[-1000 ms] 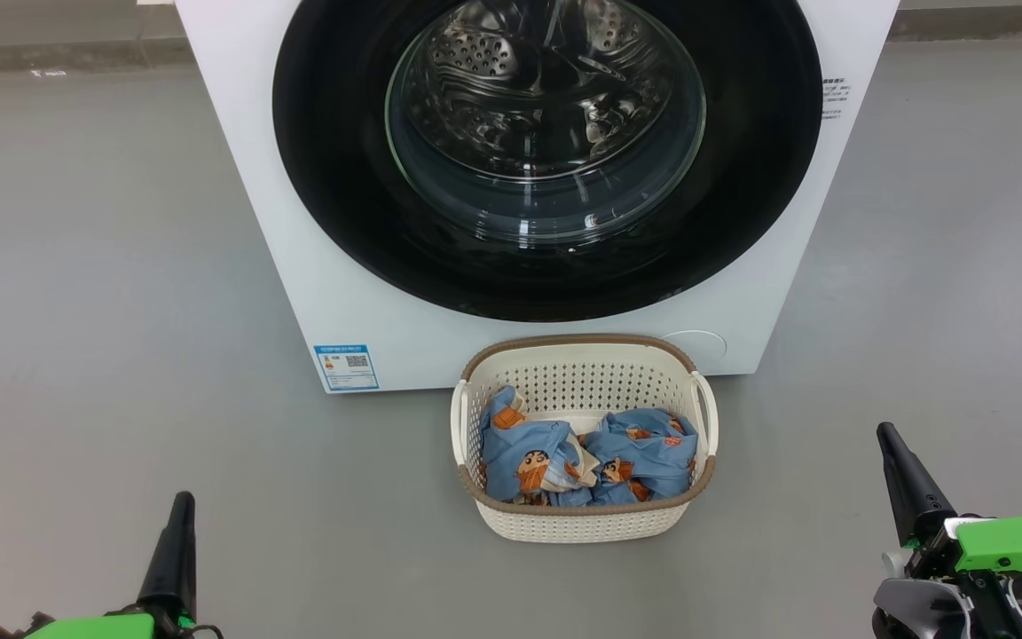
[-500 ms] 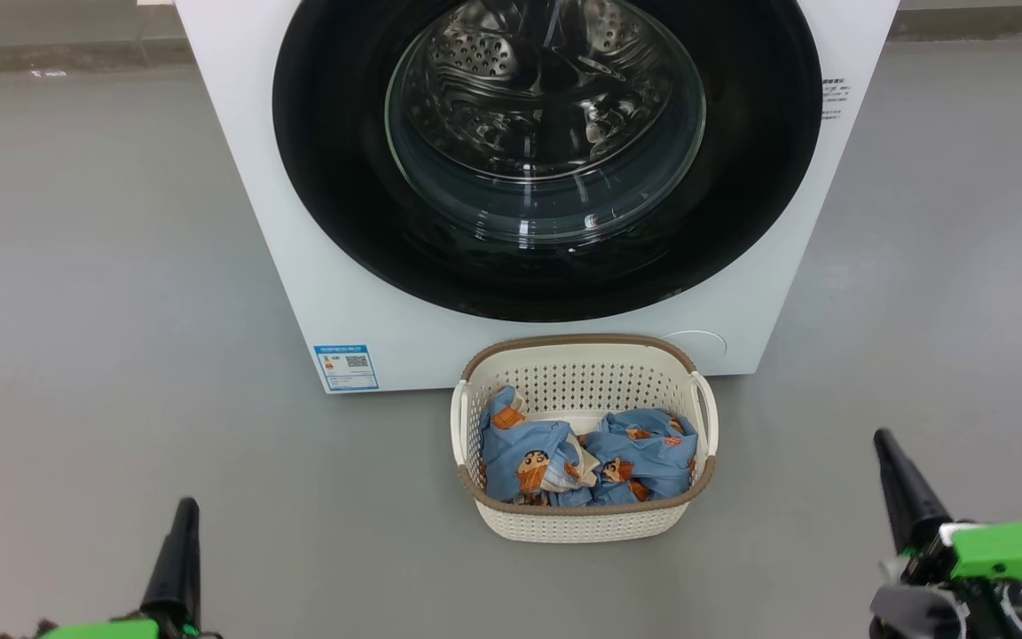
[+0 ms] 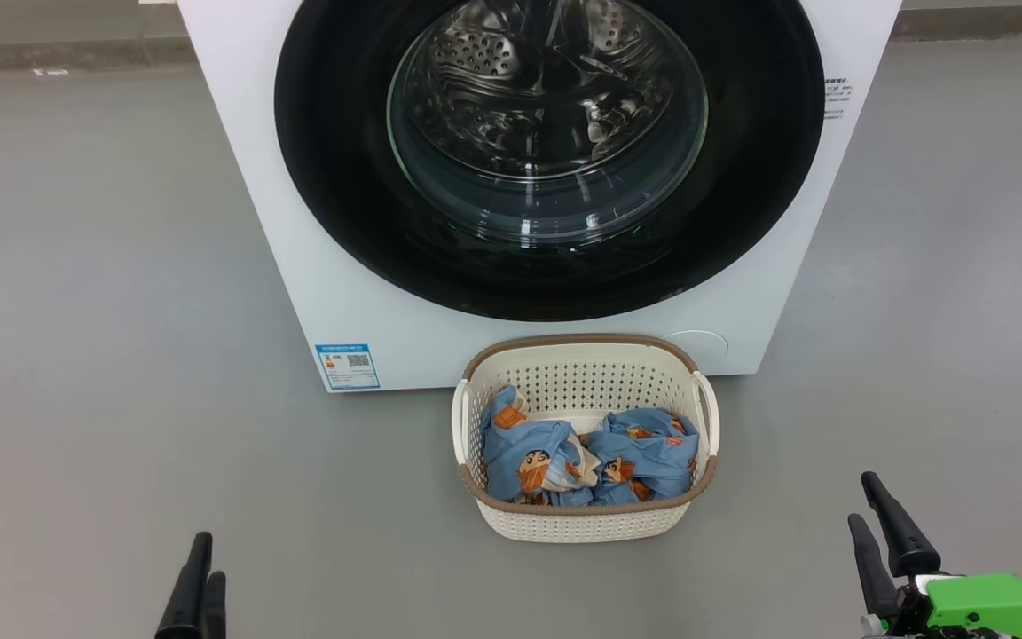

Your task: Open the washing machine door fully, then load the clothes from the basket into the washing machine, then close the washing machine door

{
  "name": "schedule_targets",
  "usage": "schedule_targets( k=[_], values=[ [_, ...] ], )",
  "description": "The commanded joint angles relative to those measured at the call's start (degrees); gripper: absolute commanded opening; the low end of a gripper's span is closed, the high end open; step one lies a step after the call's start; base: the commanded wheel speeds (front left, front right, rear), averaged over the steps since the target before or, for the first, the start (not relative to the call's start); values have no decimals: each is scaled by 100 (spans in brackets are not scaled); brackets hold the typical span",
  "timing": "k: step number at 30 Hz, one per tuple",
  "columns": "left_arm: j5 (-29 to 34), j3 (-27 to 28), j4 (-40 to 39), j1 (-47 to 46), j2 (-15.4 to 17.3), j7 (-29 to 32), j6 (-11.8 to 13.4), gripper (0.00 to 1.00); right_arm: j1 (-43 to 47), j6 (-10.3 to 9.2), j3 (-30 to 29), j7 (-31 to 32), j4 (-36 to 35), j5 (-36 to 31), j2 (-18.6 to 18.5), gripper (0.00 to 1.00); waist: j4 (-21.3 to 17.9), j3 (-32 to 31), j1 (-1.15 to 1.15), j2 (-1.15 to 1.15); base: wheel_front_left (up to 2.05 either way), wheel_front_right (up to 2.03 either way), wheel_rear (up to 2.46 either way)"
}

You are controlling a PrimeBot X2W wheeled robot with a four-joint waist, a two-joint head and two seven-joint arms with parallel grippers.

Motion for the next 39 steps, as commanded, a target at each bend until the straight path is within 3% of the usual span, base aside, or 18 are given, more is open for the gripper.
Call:
schedule_targets(
  k=[1, 26, 39],
  values=[
    [140, -2, -195, -133, 73, -50, -18, 100, -167, 3, 22, -58, -174, -113, -66, 100, 3, 1, 0, 0, 0, 0, 0],
    [1412, -164, -475, -84, 174, -465, -60, 100, -278, 10, 65, -317, -329, -1919, -131, 100, 26, -8, -1, 0, 0, 0, 0],
    [2533, -296, -590, -46, 264, -681, -81, 100, -242, 14, 114, -441, -482, -3025, -144, 100, 44, -28, -1, 0, 0, 0, 0]
  ],
)
